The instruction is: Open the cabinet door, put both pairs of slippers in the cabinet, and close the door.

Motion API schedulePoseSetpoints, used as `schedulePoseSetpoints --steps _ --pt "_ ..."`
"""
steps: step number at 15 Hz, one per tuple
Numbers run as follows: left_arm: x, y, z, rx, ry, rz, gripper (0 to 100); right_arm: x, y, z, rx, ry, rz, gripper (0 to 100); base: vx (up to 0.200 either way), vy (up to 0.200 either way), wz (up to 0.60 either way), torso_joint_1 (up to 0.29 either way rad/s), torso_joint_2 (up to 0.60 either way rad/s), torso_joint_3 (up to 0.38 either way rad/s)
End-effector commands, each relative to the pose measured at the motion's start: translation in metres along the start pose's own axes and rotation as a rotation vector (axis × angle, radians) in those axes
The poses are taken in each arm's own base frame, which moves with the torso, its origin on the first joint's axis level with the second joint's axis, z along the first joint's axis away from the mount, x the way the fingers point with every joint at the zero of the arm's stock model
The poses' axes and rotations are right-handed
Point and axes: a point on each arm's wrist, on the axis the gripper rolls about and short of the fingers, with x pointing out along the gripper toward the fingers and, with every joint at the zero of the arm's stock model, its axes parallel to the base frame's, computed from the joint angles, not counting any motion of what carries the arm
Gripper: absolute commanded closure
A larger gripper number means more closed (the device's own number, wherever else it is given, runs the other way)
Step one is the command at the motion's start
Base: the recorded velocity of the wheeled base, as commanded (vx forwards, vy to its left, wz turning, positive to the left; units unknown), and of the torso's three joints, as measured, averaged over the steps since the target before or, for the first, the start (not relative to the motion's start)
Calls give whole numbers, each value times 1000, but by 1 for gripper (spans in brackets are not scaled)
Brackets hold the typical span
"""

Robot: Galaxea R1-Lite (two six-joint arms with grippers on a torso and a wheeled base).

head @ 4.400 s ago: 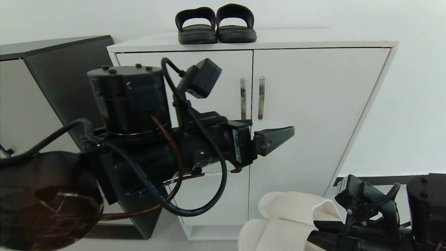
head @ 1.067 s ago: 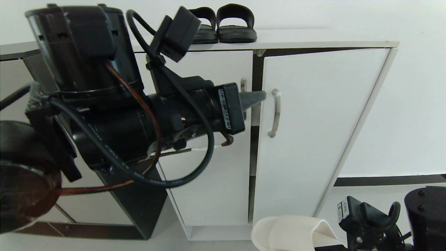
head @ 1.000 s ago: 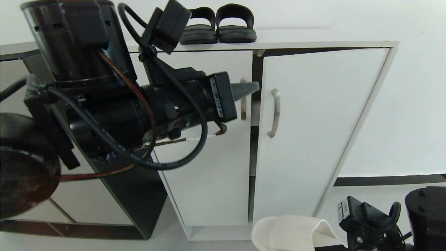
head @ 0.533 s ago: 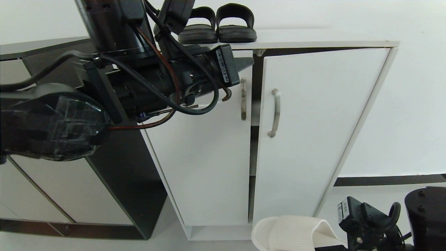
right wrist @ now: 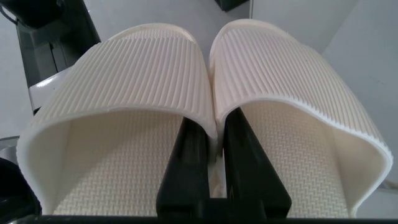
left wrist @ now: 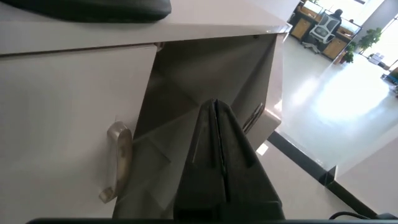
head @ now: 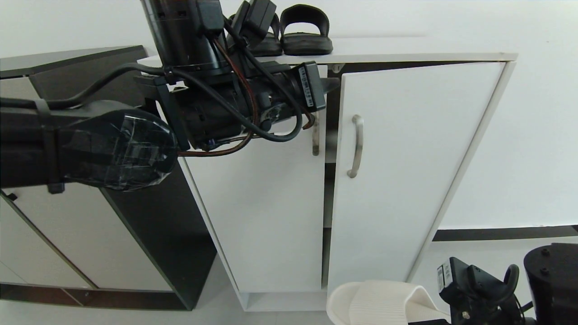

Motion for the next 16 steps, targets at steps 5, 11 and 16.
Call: schedulePoseSetpoints --steps 5,11,16 --pt "4 -2 -4 -3 10 -8 100 2 3 -2 -10 13 18 100 -120 0 0 2 1 0" --pt "7 -39 -14 -9 37 -101 100 2 5 -4 -13 23 29 100 -200 0 0 3 1 2" --pt "3 -30 -20 -1 56 -74 100 8 3 3 -2 7 13 100 -120 0 0 2 0 1"
